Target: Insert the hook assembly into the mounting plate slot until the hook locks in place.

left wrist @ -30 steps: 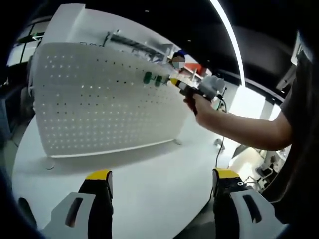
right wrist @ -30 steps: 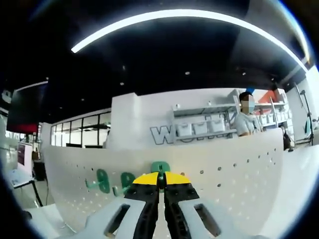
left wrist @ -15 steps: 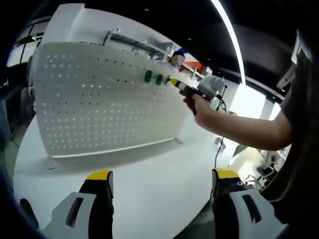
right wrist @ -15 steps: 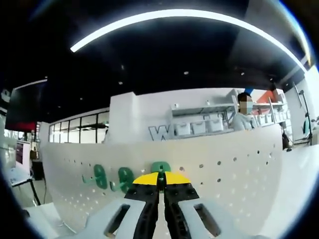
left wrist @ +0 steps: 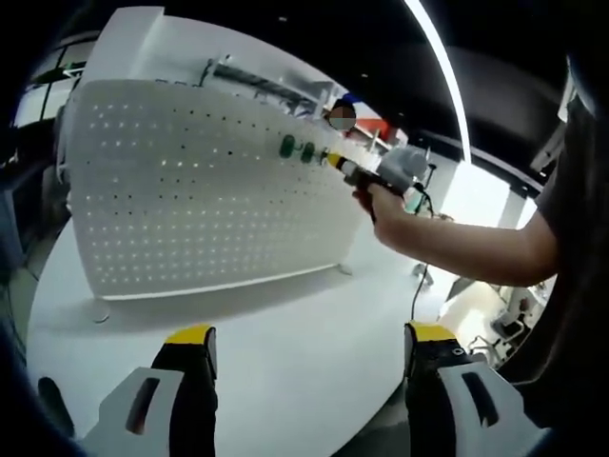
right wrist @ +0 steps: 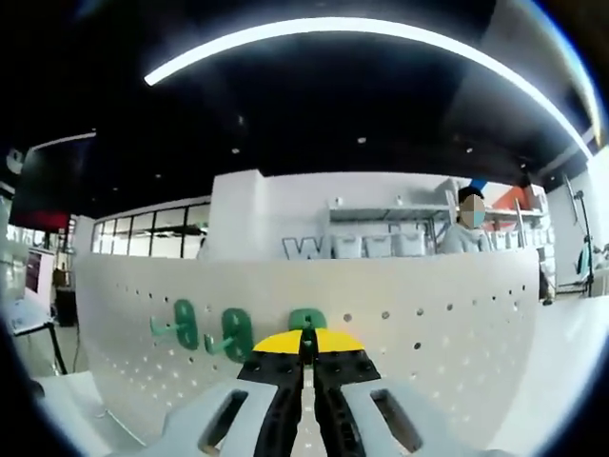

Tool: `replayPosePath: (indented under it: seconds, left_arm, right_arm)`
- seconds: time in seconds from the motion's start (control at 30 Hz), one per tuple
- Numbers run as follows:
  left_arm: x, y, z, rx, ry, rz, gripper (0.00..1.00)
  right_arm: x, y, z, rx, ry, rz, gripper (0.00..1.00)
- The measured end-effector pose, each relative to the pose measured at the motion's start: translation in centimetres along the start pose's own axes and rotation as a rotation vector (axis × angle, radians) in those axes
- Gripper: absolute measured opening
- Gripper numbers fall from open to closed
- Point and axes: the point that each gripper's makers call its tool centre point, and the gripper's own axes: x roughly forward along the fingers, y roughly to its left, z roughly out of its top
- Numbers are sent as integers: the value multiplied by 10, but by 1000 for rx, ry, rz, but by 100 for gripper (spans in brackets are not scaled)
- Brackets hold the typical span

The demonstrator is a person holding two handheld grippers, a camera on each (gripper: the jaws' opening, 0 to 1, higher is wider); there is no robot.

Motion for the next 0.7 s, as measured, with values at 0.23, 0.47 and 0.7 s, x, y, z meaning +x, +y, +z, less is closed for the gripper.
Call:
replayPosePath:
  seconds: [0.23, 0.47, 0.7]
  left_arm:
    - [-1, 2, 1, -25, -13, 0, 82]
    - [-5, 5, -5, -11, 9, 18, 83]
    - [-7, 4, -4, -19, -2, 18, 82]
  right_arm:
    - [2, -1, -3, -21, 40, -4, 2]
    - [-2, 3, -7, -21, 84, 4, 4]
    - [-2, 3, -7, -14, 89, 13, 7]
